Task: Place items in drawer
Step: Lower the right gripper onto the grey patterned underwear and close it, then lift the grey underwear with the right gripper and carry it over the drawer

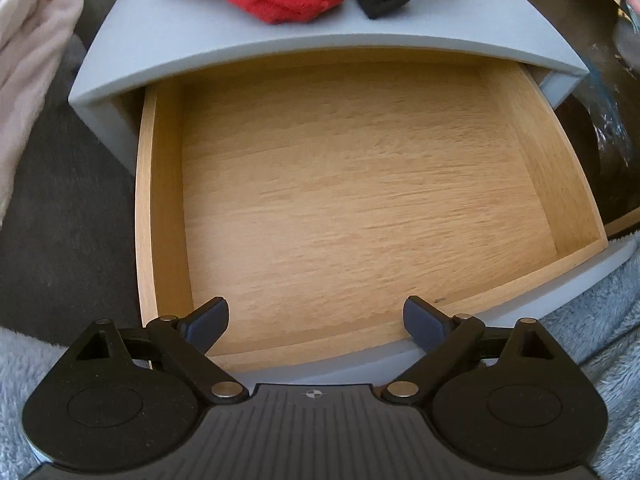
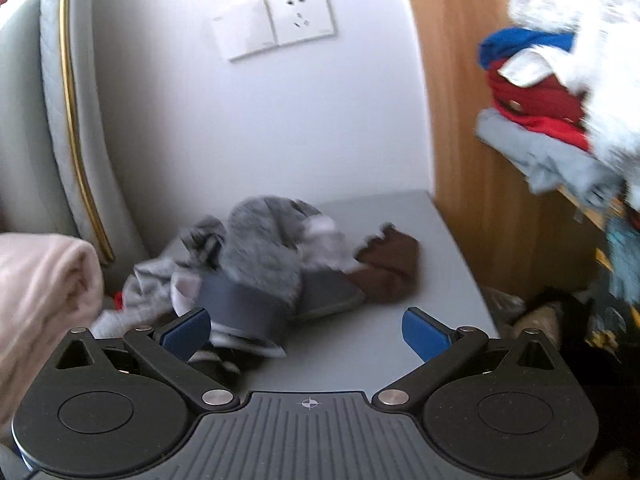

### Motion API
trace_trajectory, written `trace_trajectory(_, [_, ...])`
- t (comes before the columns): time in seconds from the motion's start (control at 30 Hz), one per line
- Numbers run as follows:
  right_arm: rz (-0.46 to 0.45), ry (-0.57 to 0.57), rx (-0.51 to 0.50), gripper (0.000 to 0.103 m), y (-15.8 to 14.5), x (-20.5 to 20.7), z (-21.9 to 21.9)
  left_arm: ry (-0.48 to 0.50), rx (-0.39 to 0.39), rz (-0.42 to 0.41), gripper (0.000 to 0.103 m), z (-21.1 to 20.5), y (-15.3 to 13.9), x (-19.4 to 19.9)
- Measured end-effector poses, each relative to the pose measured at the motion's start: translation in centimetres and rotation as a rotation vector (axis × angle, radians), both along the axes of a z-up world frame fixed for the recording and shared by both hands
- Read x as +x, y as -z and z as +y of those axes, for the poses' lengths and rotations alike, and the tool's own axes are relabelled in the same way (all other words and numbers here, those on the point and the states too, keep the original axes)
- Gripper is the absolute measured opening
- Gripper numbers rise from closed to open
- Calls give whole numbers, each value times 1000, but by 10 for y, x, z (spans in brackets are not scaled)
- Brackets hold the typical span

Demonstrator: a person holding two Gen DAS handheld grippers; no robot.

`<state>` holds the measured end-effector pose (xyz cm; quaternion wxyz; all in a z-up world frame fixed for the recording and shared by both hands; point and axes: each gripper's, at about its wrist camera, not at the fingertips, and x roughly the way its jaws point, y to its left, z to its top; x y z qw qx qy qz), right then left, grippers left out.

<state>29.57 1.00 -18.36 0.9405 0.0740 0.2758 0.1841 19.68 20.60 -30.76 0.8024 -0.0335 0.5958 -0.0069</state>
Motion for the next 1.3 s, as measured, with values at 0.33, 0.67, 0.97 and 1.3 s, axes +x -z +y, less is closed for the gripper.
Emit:
trace_trajectory(0.33, [-57, -156, 17, 90, 6, 80, 42, 36, 42, -33, 100, -5, -2, 0])
trace_trajectory(0.67, [88, -228, -6, 68, 25, 131, 74, 16, -12, -22, 100, 1, -1, 3])
trace_trajectory(0.97, [10, -226, 83, 9, 0, 119, 50, -1, -46, -21, 100, 7, 1, 4])
trace_trajectory(1.3, [-44, -247, 102, 1, -19, 108, 27, -12, -28, -17, 100, 3, 0, 8])
